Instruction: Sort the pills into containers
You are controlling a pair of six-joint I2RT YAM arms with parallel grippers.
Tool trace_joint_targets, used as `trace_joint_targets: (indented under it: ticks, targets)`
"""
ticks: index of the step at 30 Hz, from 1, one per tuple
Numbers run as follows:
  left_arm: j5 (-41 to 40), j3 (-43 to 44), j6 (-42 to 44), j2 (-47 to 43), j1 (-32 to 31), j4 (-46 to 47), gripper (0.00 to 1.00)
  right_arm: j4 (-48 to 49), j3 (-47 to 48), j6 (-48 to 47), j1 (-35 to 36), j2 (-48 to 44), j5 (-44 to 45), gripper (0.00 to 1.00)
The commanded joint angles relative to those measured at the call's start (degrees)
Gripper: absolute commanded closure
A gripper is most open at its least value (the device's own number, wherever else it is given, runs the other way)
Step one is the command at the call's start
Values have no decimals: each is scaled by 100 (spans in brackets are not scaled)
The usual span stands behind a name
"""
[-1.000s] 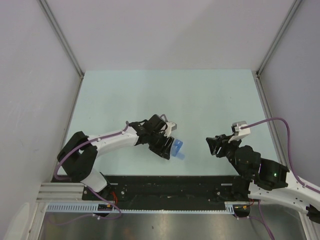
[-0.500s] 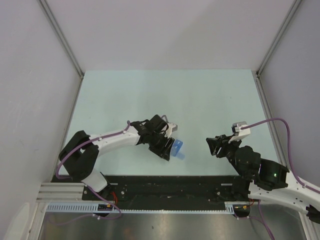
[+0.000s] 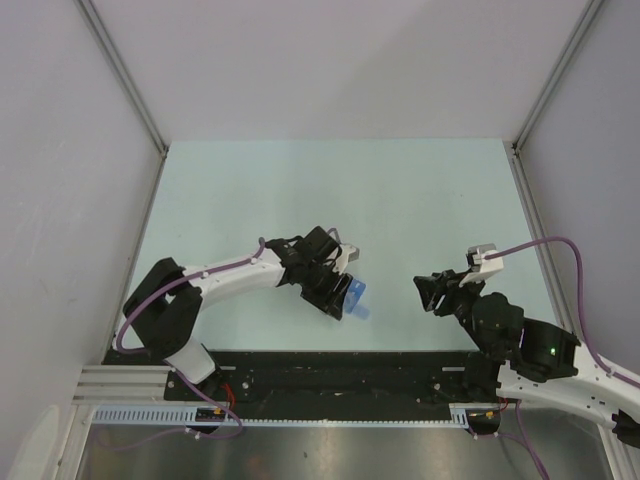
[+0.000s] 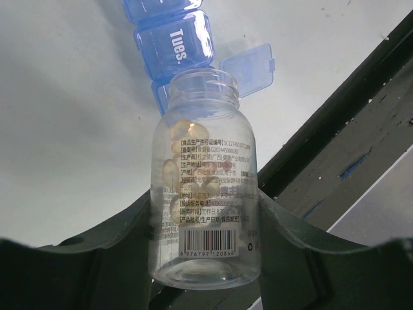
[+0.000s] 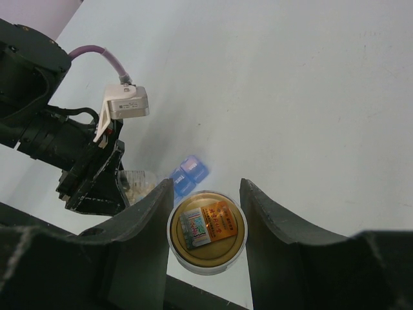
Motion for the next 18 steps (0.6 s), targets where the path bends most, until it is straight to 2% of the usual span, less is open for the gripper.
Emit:
trace_joint_targets:
  ticks: [1,18]
  targets:
    - [71,252,187,54,-38,-124,100,1,8,125,-14,-117,184,100]
    - [-26,463,292,256,-47,-414,100,-51,8,178,13,-143,228,100]
